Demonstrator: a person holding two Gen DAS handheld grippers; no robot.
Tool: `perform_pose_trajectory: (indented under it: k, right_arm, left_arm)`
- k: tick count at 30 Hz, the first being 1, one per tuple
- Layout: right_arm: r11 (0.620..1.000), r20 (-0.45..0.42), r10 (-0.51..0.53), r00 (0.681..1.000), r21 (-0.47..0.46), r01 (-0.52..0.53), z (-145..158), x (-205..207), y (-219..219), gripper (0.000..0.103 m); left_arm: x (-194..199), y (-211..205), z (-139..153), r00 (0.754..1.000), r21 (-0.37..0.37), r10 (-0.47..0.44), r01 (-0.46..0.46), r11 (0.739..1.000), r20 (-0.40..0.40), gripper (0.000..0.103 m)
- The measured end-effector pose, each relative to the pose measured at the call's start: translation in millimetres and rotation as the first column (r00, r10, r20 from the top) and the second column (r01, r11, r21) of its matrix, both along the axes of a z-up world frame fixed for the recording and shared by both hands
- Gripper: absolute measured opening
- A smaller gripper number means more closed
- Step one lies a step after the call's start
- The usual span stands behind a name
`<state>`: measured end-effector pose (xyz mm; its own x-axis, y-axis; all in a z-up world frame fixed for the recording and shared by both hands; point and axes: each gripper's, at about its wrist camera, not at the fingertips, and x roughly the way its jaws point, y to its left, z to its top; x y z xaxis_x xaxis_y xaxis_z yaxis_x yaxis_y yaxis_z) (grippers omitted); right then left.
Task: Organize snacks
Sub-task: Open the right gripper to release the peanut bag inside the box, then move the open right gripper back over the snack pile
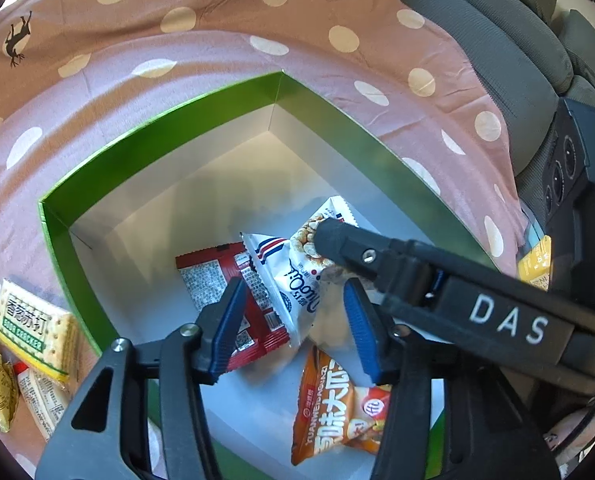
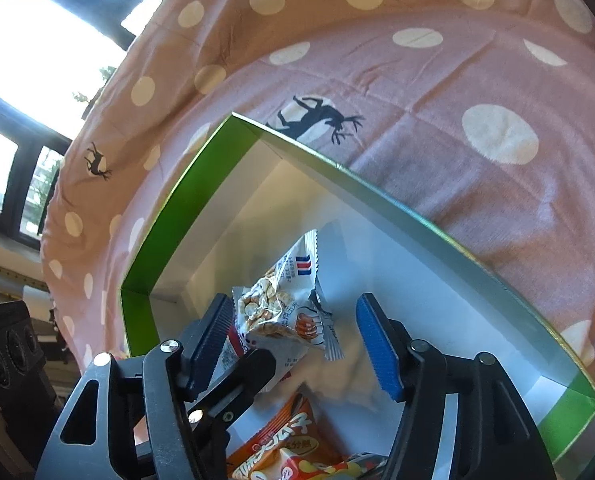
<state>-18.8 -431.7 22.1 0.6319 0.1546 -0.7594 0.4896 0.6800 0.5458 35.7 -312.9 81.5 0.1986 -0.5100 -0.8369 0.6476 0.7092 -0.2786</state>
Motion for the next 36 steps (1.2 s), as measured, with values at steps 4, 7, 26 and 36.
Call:
perform_pose_trajectory:
  k: [4,7,26,36]
  right_arm:
    - [0.999,0.017,-0.005,1.0,-0.041,0.006,9,-5,2,0.067]
    - [0.998,0.029,0.002,1.0,-0.063,0.0,16,-7,6,0.067]
    - [0.93,0.133,0.211,0.968,-0.332,-0.158,84,-34,104,0.09]
    - [0.833,0.0,0.5,0.866,-0.275,-0.481,58,16,228,0.09]
  left_arm:
    - [-3,9,10,1.0,-0.017,0.006,-0.006,1.0,0.017,0.061]
    - [-7,19,21,0.999,-0.036,0.013,-0.012,0.999,0.038,0.068]
    - [-52,240,83,0.899,-0.192,0.412,-0.382,0.904,0.15,0.102]
    - [-78,342,27,0.754,-0.111,0.65,-0.641,0.759,0.093,0.102]
